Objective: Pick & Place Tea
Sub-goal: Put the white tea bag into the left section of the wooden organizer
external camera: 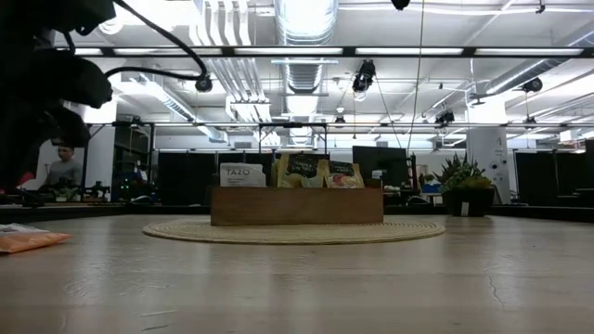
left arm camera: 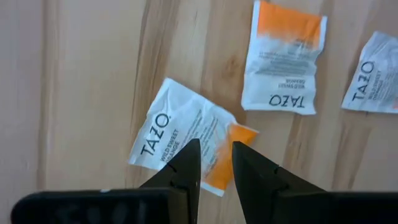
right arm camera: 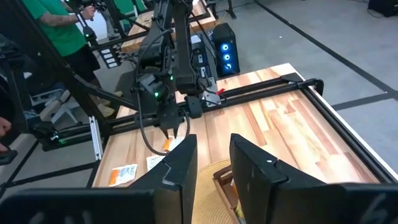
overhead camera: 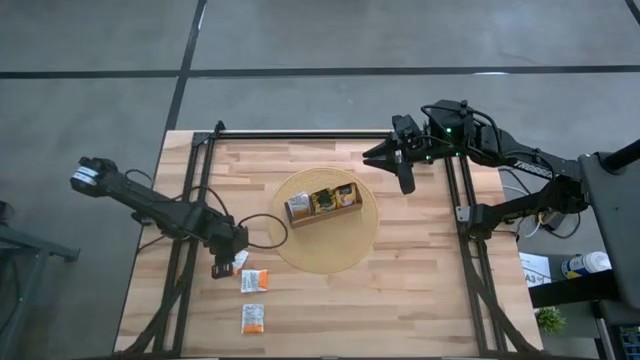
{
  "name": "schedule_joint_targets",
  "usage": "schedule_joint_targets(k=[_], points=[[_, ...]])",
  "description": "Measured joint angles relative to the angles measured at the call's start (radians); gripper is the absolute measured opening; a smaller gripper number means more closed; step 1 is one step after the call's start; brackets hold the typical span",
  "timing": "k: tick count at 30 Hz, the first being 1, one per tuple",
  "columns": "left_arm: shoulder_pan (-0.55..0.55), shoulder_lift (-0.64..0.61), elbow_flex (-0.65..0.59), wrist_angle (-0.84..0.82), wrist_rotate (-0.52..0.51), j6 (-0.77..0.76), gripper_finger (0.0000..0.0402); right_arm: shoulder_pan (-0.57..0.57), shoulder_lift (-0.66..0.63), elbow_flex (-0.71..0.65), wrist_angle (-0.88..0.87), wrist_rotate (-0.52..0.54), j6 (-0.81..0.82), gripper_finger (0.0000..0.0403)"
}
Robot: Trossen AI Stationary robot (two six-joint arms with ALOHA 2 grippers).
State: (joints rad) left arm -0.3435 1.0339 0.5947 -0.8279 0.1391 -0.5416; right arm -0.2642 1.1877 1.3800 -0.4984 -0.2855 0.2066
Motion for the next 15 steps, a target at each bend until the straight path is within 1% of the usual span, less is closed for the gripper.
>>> schedule_joint_targets(k=[3,5,9,12,15], points=[[0.000,0.002,-0.010,0.000,0.007,-0.002,0.0089,0.000,0.000,0.000,0.000,0.000,0.001,0.0086],[0.000,0.003,-0.010,0.001,0.009,-0.006,0.0100,0.000,0.000,0.000,0.000,0.000,0.001,0.0084],[0.000,0.004,-0.010,0.005,-0.004,0.009,0.0140,0.000,0.000,0.000,0.000,0.000,0.003,0.0081],[0.000,0.021,-0.012,0.009,-0.034,-0.001,0.0172,0.000,0.000,0.000,0.000,0.000,0.003,0.0084],[0.001,0.058,-0.012,0.009,-0.076,0.025,0.0192,0.000,0.000,0.000,0.000,0.000,0.003,0.0086]])
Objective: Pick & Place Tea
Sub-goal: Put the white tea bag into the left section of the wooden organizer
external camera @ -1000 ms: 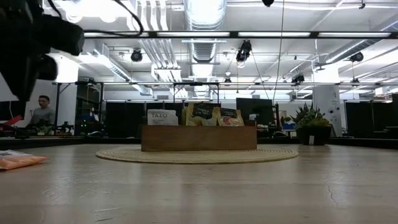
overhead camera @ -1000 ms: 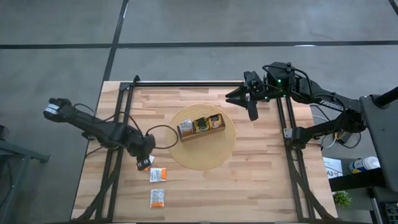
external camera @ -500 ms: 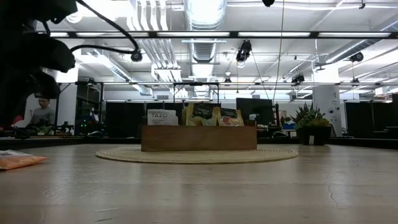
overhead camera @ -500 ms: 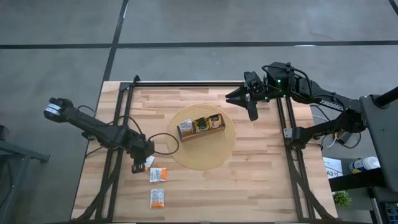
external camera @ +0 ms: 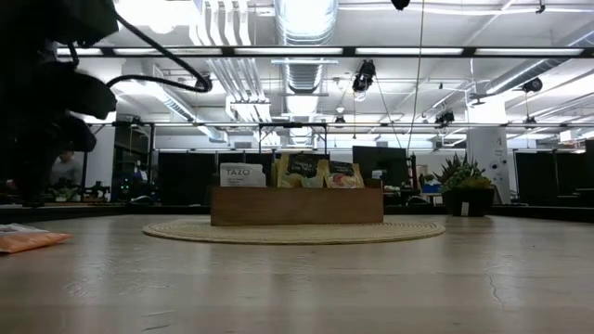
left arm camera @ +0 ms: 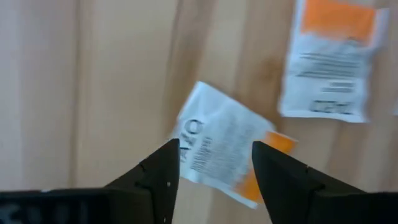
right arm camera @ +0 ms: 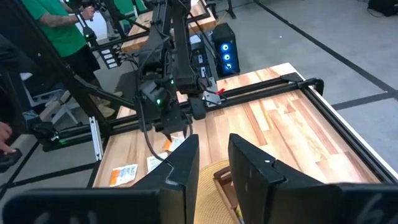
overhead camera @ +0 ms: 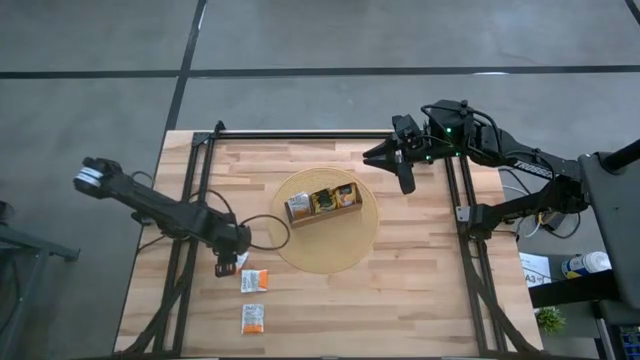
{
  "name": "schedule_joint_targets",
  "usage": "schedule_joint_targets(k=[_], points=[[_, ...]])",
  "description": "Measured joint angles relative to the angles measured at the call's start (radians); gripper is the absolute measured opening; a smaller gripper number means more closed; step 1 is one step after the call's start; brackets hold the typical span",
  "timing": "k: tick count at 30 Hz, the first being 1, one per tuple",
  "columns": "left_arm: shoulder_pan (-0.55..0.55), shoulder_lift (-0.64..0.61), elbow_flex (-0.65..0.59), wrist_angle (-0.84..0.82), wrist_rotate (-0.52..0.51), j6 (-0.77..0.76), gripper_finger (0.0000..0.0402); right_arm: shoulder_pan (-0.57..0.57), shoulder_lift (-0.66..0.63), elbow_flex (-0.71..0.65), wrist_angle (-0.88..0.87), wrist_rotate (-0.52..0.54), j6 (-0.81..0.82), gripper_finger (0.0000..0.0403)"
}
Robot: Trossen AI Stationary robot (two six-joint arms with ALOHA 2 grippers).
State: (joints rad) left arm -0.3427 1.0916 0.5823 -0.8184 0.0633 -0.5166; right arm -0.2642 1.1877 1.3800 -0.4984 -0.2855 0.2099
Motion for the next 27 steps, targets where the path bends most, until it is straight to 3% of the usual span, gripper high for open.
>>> schedule_joint_targets(k=[11,23,27], points=[[0.001,0.172,0.002,0.033,-0.030,0.015,0.0197,0.000,0.000,0.000,-0.002,0.000,-0.004,0.0072],[0.001,0.242,0.004,0.051,-0.029,0.027,0.0197,0.000,0.000,-0.008,-0.030,0.000,-0.004,0.0074],[0.001,0.256,0.003,0.051,-0.017,0.029,0.0167,0.000,0.000,-0.010,-0.030,0.000,-0.004,0.0069]])
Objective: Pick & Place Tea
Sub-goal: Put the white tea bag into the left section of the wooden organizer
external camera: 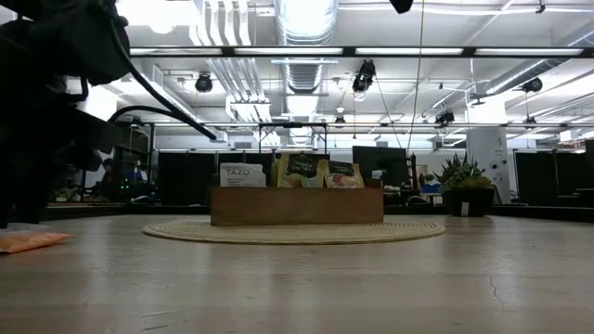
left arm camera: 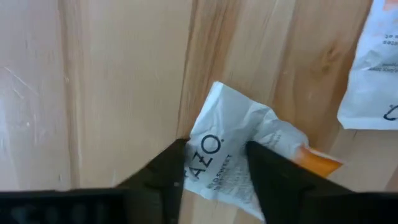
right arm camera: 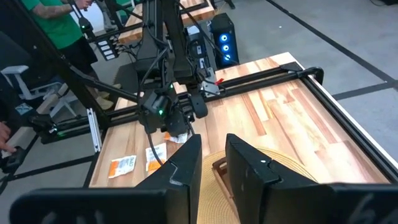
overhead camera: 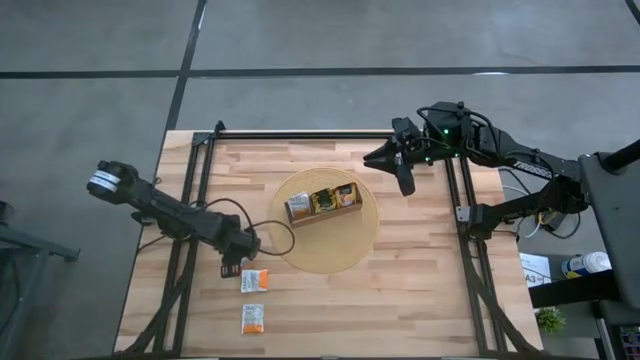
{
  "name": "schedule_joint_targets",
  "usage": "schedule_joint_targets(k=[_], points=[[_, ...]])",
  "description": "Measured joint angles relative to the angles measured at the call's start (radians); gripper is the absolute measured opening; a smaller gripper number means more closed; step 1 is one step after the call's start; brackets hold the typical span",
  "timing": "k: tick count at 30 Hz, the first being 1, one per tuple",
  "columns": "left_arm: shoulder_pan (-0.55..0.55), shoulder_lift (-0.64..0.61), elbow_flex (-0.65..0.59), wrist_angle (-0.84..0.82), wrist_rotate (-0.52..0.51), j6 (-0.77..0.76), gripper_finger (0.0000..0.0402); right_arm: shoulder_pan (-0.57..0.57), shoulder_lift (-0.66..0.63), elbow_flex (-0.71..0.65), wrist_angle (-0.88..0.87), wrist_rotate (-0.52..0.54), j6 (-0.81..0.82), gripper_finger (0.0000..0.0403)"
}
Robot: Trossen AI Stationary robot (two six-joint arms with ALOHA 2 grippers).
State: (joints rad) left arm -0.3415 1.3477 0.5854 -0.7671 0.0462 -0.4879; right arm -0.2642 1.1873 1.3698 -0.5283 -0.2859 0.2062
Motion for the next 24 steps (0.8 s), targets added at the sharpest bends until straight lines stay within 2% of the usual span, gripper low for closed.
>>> schedule_joint_targets(k=[5,7,11,14,20,24], points=[[0.001,-0.003,-0.001,0.001,-0.001,-0.029,0.0047,0.000,0.000,-0.001,0.001,0.000,0.000,0.0068],[0.001,-0.010,0.000,0.009,0.007,-0.050,0.0015,0.000,0.000,-0.001,0.001,0.000,0.000,0.0068],[0.001,-0.020,0.022,0.000,0.002,-0.066,0.0008,0.000,0.000,-0.001,0.001,0.000,0.000,0.0069],[0.006,-0.022,0.067,-0.024,-0.044,-0.081,0.0003,0.000,0.000,-0.001,0.001,0.000,0.003,0.0073],[0.023,-0.023,0.197,-0.045,-0.214,-0.096,0.0001,0.000,0.000,-0.001,0.001,-0.002,0.005,0.0073],[0.026,-0.024,0.289,-0.044,-0.397,-0.090,0.0001,0.000,-0.001,-0.001,-0.015,-0.005,0.022,0.0068]])
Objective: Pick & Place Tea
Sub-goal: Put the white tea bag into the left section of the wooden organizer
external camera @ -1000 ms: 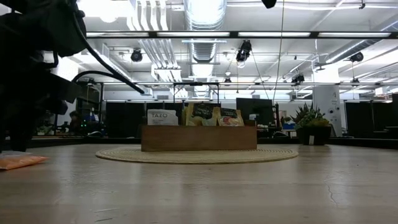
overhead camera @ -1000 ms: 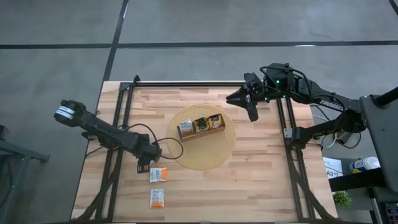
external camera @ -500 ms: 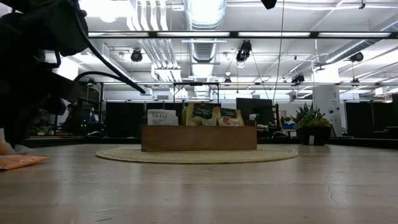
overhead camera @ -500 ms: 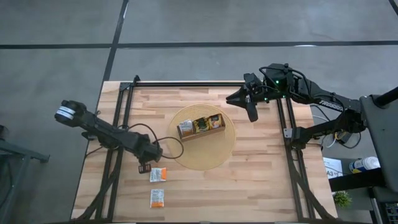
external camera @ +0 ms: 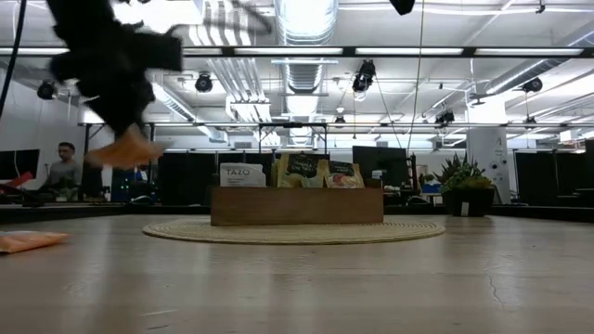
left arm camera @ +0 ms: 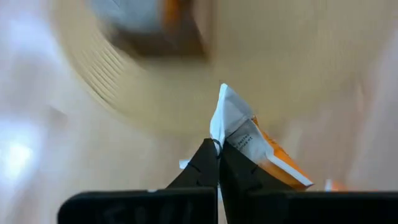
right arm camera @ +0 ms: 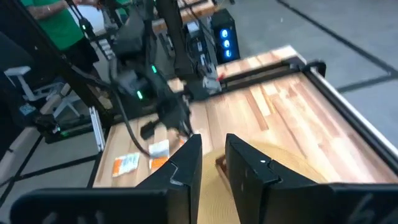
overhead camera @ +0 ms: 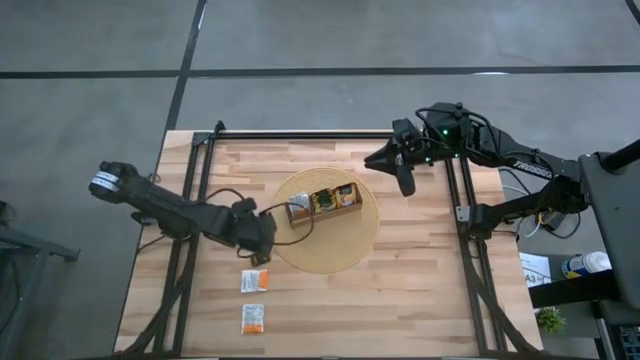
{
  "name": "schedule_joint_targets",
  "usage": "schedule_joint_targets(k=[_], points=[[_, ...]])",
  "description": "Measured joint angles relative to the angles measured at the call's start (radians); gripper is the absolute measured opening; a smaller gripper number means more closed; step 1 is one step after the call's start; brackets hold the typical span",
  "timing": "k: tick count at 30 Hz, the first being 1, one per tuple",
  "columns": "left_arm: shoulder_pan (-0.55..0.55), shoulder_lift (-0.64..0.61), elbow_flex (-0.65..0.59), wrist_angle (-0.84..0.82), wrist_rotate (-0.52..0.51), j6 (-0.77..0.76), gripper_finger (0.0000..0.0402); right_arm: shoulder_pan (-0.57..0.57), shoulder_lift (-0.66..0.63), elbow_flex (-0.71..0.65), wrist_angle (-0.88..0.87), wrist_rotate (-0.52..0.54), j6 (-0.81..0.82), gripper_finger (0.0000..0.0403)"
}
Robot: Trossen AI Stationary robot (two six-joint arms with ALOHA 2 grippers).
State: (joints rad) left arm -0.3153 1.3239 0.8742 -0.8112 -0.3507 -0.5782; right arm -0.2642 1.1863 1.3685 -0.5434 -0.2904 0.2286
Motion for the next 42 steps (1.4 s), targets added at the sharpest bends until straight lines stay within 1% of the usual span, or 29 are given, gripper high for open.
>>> schedule_joint_targets(k=[4,6,11,13,16,21,25,28,30,32,35,40,42], points=[[0.003,0.000,0.071,0.016,-0.212,0.004,0.0001,0.000,-0.005,0.000,-0.064,-0.001,0.003,0.0066],[0.012,0.003,0.092,0.045,-0.280,0.025,0.0001,0.000,-0.010,0.000,-0.090,-0.001,0.005,0.0067],[0.066,0.049,0.101,0.190,-0.323,0.167,0.0000,0.005,-0.026,0.000,-0.118,-0.002,0.004,0.0072],[0.092,0.076,0.103,0.237,-0.386,0.231,0.0000,0.005,-0.034,0.000,-0.122,-0.002,0.003,0.0073],[0.147,0.123,0.114,0.243,-0.451,0.289,0.0000,0.005,-0.046,0.000,-0.136,0.002,0.000,0.0070],[0.223,0.206,0.164,0.245,-0.462,0.330,0.0000,0.005,-0.056,0.000,-0.134,0.002,-0.001,0.0063],[0.247,0.278,0.231,0.248,-0.466,0.387,0.0000,0.005,-0.056,0.000,-0.134,0.003,-0.004,0.0064],[0.246,0.327,0.294,0.229,-0.504,0.414,0.0000,0.005,-0.056,0.000,-0.134,0.003,-0.004,0.0063],[0.248,0.362,0.343,0.173,-0.540,0.413,0.0000,0.005,-0.056,0.000,-0.134,0.003,-0.009,0.0064],[0.249,0.396,0.399,0.107,-0.565,0.397,0.0000,0.005,-0.056,0.000,-0.134,0.004,-0.025,0.0066],[0.251,0.446,0.480,0.006,-0.576,0.352,0.0000,0.005,-0.056,0.000,-0.134,0.005,-0.053,0.0064],[0.252,0.518,0.580,-0.101,-0.523,0.206,0.0000,0.004,-0.056,0.000,-0.132,0.005,-0.077,0.0061],[0.250,0.543,0.612,-0.168,-0.521,0.164,0.0000,0.004,-0.056,0.000,-0.132,0.005,-0.082,0.0061]])
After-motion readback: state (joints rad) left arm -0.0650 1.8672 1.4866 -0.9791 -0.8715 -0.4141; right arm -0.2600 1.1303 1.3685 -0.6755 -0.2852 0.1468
